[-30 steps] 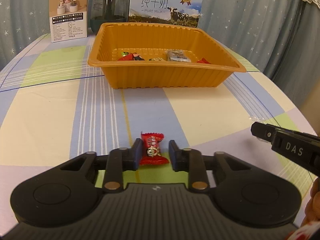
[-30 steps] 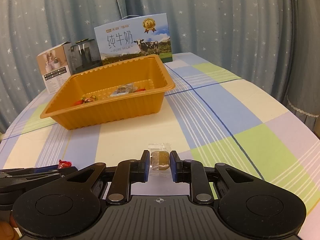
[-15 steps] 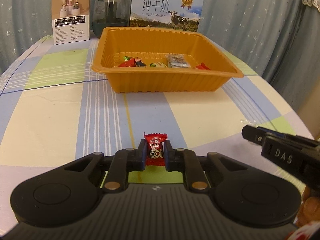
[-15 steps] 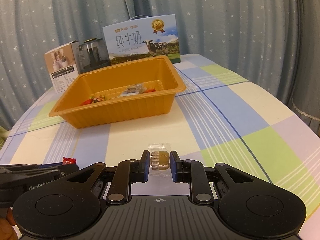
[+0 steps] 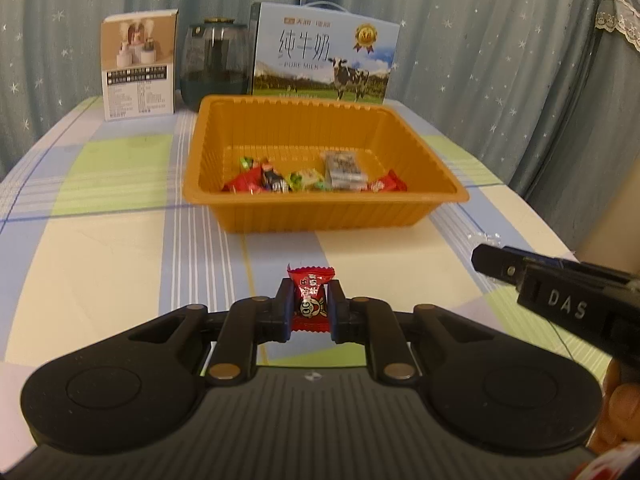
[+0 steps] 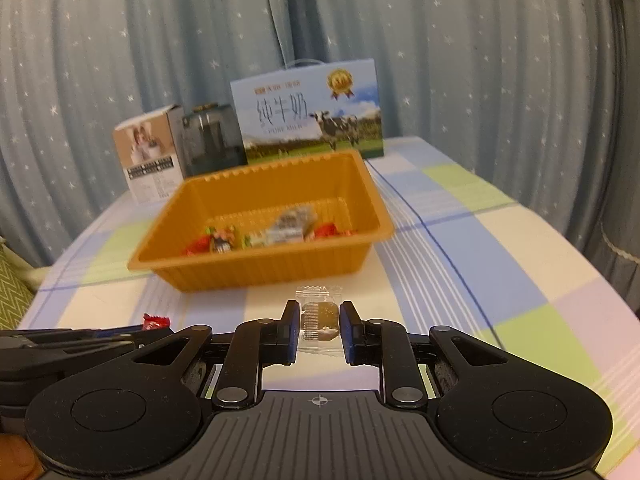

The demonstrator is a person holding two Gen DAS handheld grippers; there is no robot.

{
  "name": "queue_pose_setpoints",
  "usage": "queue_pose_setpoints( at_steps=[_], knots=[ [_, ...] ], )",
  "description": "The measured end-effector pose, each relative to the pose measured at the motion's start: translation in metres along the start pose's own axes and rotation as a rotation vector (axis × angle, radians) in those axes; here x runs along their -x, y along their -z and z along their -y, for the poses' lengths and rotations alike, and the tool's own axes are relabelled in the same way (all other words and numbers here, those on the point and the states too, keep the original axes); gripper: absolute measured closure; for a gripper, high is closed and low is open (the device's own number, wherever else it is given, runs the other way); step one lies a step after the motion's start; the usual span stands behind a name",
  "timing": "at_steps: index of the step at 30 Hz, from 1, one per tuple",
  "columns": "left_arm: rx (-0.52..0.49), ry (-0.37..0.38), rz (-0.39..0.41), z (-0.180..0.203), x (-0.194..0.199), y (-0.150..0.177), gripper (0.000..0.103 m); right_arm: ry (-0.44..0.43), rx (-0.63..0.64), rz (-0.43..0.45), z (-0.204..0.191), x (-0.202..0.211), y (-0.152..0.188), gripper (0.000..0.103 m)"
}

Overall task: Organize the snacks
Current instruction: 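Carry the red candy and small biscuit packet over the orange tray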

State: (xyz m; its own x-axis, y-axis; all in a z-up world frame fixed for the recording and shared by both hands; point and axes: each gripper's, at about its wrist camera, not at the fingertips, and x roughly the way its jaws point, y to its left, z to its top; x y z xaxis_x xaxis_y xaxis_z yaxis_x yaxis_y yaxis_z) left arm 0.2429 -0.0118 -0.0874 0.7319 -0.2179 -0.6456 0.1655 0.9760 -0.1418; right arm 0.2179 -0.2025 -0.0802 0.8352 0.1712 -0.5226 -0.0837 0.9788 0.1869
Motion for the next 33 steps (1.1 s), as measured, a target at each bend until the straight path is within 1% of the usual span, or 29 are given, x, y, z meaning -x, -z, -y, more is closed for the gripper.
queue_pose_setpoints(
  at_steps=[8,20,25,33],
  knots=[
    [-0.002,-0.008,0.053,-0.002,0.004,-0.023,0.088,-0.024,0.029,0.047,-0.003,0.003,-0.028,0.081],
    [-0.009,0.011,0.121,0.004,0.007,-0.061,0.088,-0.042,0.032,0.086,0.000,-0.005,-0.061,0.081],
    [-0.016,0.010,0.135,0.004,0.002,-0.075,0.088,-0.043,0.001,0.095,0.005,-0.010,-0.072,0.081],
    [-0.011,0.004,0.151,-0.005,-0.010,-0.096,0.088,-0.043,-0.003,0.112,0.007,-0.024,-0.090,0.081]
  ],
)
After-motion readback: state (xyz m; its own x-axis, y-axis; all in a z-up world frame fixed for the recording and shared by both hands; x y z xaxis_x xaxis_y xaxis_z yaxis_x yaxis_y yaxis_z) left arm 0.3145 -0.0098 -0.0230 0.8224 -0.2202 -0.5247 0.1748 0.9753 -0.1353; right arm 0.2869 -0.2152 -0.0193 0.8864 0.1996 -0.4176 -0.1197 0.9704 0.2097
